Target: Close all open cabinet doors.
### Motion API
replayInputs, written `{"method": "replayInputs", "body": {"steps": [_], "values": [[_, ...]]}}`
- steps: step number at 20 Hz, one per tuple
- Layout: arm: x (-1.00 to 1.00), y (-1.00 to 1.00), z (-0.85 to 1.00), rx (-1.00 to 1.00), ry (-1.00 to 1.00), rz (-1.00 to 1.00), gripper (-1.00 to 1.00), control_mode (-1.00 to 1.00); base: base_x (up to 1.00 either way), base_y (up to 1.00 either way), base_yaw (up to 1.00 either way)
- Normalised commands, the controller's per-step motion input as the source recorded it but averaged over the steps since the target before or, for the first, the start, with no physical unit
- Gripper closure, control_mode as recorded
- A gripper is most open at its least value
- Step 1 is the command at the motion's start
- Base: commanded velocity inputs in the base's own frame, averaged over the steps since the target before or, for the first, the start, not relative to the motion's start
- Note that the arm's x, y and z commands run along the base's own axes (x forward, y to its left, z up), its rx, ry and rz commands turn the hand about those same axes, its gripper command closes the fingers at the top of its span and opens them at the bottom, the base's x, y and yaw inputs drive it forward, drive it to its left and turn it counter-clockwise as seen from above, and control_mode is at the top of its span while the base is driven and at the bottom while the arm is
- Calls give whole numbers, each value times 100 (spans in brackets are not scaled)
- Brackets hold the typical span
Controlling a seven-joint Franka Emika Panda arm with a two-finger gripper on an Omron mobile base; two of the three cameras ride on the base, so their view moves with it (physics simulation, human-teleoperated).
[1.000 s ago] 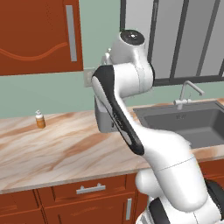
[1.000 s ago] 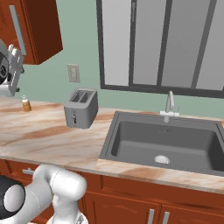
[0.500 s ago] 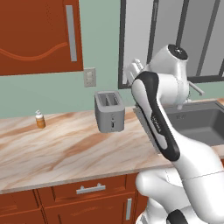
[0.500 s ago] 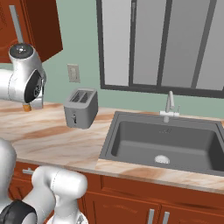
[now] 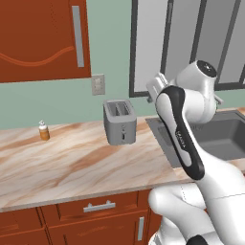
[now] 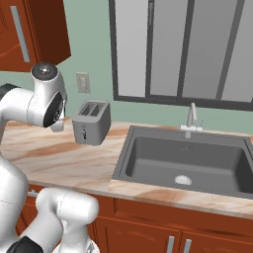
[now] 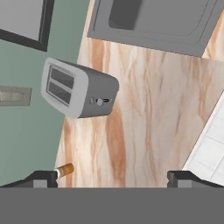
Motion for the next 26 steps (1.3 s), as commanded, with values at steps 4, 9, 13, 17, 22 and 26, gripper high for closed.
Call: {"method": "replayInputs", "body": {"steps": [4,9,13,17,22,26], "values": [[16,-19,-23,0,0,0,-100,-100,0,0,0],[10,-15,-15,0,0,2,-100,-100,0,0,0],[0,-3,0,1,0,0,-100,-100,0,0,0],[0,0,0,0,0,0,-100,-100,0,0,0],[0,0,0,0,0,0,-100,-100,0,0,0],[0,0,0,0,0,0,-100,-100,0,0,0]]}}
